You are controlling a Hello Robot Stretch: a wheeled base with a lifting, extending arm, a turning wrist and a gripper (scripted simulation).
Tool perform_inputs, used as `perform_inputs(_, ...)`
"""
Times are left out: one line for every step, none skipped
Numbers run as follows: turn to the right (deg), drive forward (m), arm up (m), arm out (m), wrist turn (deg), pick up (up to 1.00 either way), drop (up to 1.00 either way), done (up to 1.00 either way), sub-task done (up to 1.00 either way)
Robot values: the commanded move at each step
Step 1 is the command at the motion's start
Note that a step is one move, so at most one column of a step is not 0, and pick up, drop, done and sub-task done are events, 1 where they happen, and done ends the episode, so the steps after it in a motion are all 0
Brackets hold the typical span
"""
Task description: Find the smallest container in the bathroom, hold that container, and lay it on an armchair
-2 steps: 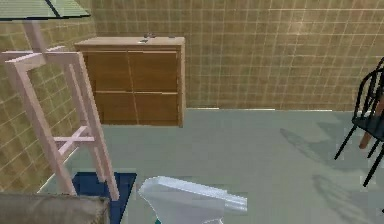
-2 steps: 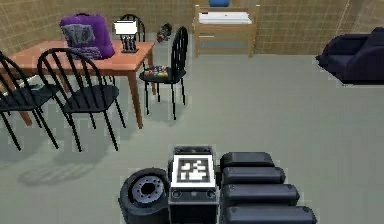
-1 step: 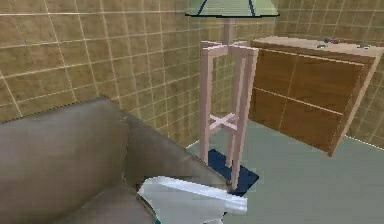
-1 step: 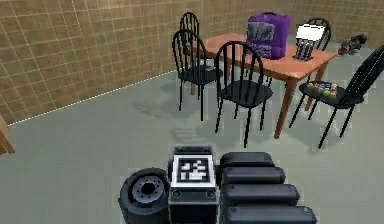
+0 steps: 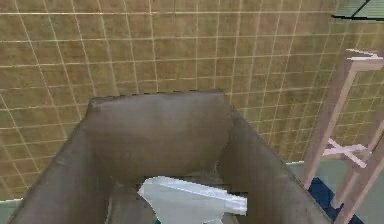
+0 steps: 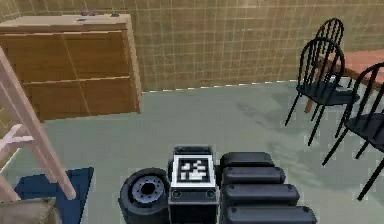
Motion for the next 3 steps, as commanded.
perform_inputs(45.0,0.0,0.0,0.0,0.0,0.0,0.0,0.0,0.0)
perform_inputs(33.0,0.0,0.0,0.0,0.0,0.0,0.0,0.0,0.0)
perform_inputs(-45.0,0.0,0.0,0.0,0.0,0.0,0.0,0.0,0.0)
